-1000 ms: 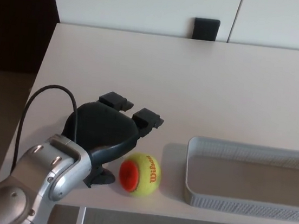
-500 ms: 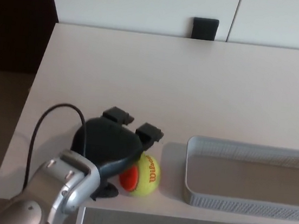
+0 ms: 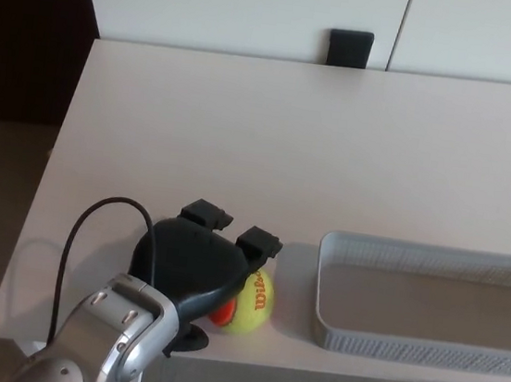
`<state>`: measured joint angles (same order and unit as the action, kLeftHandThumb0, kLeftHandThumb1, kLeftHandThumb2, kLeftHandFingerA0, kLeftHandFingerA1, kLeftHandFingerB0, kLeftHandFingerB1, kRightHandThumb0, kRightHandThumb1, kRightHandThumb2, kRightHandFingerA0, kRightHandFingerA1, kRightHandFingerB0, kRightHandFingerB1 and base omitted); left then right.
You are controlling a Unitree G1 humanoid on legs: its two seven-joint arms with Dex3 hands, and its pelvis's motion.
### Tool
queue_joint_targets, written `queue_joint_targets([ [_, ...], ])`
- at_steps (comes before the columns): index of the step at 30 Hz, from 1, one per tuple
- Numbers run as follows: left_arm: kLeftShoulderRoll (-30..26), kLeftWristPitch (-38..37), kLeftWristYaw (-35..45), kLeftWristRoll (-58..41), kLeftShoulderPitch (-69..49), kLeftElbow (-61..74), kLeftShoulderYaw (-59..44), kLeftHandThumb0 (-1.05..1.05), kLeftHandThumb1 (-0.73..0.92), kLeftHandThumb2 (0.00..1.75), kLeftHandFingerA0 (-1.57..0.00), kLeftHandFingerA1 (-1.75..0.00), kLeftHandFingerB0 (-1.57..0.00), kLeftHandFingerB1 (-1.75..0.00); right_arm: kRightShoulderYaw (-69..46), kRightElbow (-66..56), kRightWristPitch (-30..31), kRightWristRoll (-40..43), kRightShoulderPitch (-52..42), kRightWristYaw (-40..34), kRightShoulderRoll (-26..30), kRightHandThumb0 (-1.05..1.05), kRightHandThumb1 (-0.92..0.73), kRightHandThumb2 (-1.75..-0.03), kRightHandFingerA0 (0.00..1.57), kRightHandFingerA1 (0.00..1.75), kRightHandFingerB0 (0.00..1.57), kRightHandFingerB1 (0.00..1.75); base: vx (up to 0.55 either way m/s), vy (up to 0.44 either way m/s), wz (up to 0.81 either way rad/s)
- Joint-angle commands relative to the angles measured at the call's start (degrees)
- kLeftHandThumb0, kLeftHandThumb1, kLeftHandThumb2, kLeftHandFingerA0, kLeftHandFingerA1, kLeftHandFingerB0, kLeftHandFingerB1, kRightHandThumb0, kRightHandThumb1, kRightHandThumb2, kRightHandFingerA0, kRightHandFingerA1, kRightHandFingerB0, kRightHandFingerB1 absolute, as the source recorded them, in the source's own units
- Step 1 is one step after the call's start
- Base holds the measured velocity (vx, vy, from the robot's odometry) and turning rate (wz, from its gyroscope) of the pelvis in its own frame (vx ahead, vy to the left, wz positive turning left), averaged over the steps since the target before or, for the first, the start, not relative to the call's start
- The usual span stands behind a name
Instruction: The robot walk towards a table in front and uses its left hand to pickup a tennis ball on the left side and put it in a container on the right hand side
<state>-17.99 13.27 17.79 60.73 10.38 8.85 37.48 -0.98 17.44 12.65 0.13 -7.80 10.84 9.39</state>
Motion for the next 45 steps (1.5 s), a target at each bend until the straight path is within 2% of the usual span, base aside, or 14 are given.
queue_joint_targets([
  [1,-0.48,-1.21,1.21,0.10,-0.86,2.18,-0.52,-0.30,0.22,0.81,0.00,-0.48,0.00,-0.49,-0.25,-0.14,-0.25,-0.43,1.01,-0.11,1.23,0.02,-0.75,-0.64,0.16,0.52,0.14,0.47,0.00,0.000,0.00],
  [9,0.10,-1.55,0.83,-1.03,-0.73,3.09,-1.38,-0.29,0.24,0.82,0.00,-0.47,0.00,-0.49,0.05,0.53,-0.15,-0.51,1.73,-0.20,0.98,0.01,-0.74,-0.68,0.19,0.55,0.11,0.47,0.00,0.000,0.00],
  [18,1.66,-1.80,1.12,-1.06,0.47,1.70,-1.04,-0.55,0.37,0.66,-0.23,-0.41,-0.08,-0.32,-0.63,0.39,1.44,0.48,3.19,-0.41,0.28,-0.01,-0.73,-0.70,0.17,0.54,0.09,0.45,0.00,0.000,0.00],
  [26,3.15,-1.52,1.17,-0.83,0.62,-0.48,-0.52,-0.32,0.25,0.79,-0.30,-0.56,0.00,-0.44,-0.17,0.40,1.23,-0.13,3.09,-0.67,0.36,-0.02,-0.73,-0.72,0.17,0.53,0.08,0.46,0.00,0.000,0.00],
  [27,3.58,-1.56,0.85,-0.84,1.09,-1.70,-0.39,-0.56,0.38,0.66,-0.40,-0.45,-0.12,-0.36,-0.11,0.32,1.02,-0.24,3.20,-0.79,0.34,0.00,-0.73,-0.72,0.17,0.53,0.09,0.46,0.00,0.000,0.00],
  [28,3.73,-1.54,0.83,-0.81,1.21,-2.04,-0.34,-0.48,0.43,0.54,-0.46,-0.38,-0.15,-0.28,-0.09,0.28,0.99,-0.22,3.20,-0.74,0.36,-0.01,-0.73,-0.73,0.17,0.54,0.09,0.47,0.00,0.000,0.00],
  [31,4.19,-1.63,0.67,-0.77,1.56,-3.16,-0.17,-0.31,0.27,0.81,-0.50,-0.66,0.00,-0.43,-0.29,0.09,1.21,0.30,3.12,-0.35,0.30,-0.02,-0.76,-0.66,0.15,0.51,0.14,0.47,0.00,0.000,0.00],
  [32,4.39,-1.73,0.60,-0.98,1.85,-4.08,-0.14,-0.40,0.47,0.55,-0.84,-0.66,-0.20,-0.29,-0.31,-0.14,1.38,0.43,3.05,-0.31,0.20,-0.02,-0.76,-0.67,0.15,0.49,0.14,0.45,0.00,0.000,0.00],
  [33,4.60,-1.85,0.22,-1.28,1.95,-4.82,-0.28,-0.33,0.49,0.56,-0.91,-0.79,-0.26,-0.30,-0.20,-0.33,1.33,0.37,2.99,-0.33,0.16,-0.02,-0.76,-0.66,0.15,0.50,0.15,0.46,0.00,0.000,0.00],
  [34,4.73,-1.92,-0.23,-1.57,1.93,-5.23,-0.46,-0.33,0.49,0.56,-0.91,-0.79,-0.26,-0.30,-0.05,-0.46,1.19,0.24,2.95,-0.38,0.15,-0.02,-0.76,-0.66,0.15,0.50,0.15,0.46,0.00,0.000,0.00],
  [35,5.35,-0.93,-0.53,-0.66,3.20,-7.76,-0.26,-0.23,0.50,0.62,-0.88,-1.28,-0.36,-0.37,-0.30,-0.21,1.43,0.43,3.66,-0.41,0.17,-0.03,-0.74,-0.66,0.15,0.51,0.13,0.47,0.00,0.000,0.00],
  [37,5.59,-0.36,-0.78,0.11,3.96,-9.36,-0.08,-0.17,0.54,0.57,-0.82,-1.34,-0.47,-0.37,-0.44,-0.16,1.56,0.56,3.94,-0.42,0.18,-0.03,-0.73,-0.67,0.15,0.53,0.13,0.48,0.00,0.000,0.00],
  [42,5.11,2.85,0.87,4.79,5.26,-12.72,1.52,-0.29,0.58,0.57,-0.86,-1.02,-0.77,-0.52,-0.26,-1.04,1.60,0.45,2.99,-0.08,0.44,-0.02,-0.77,-0.65,0.15,0.51,0.14,0.46,0.00,0.000,0.00],
  [45,4.32,2.62,0.53,5.18,5.58,-13.23,1.52,-0.30,0.65,0.58,-0.87,-0.97,-0.76,-0.51,-0.43,-0.49,1.66,0.59,3.67,0.03,0.55,-0.02,-0.76,-0.66,0.16,0.51,0.15,0.46,0.00,0.000,0.00],
])
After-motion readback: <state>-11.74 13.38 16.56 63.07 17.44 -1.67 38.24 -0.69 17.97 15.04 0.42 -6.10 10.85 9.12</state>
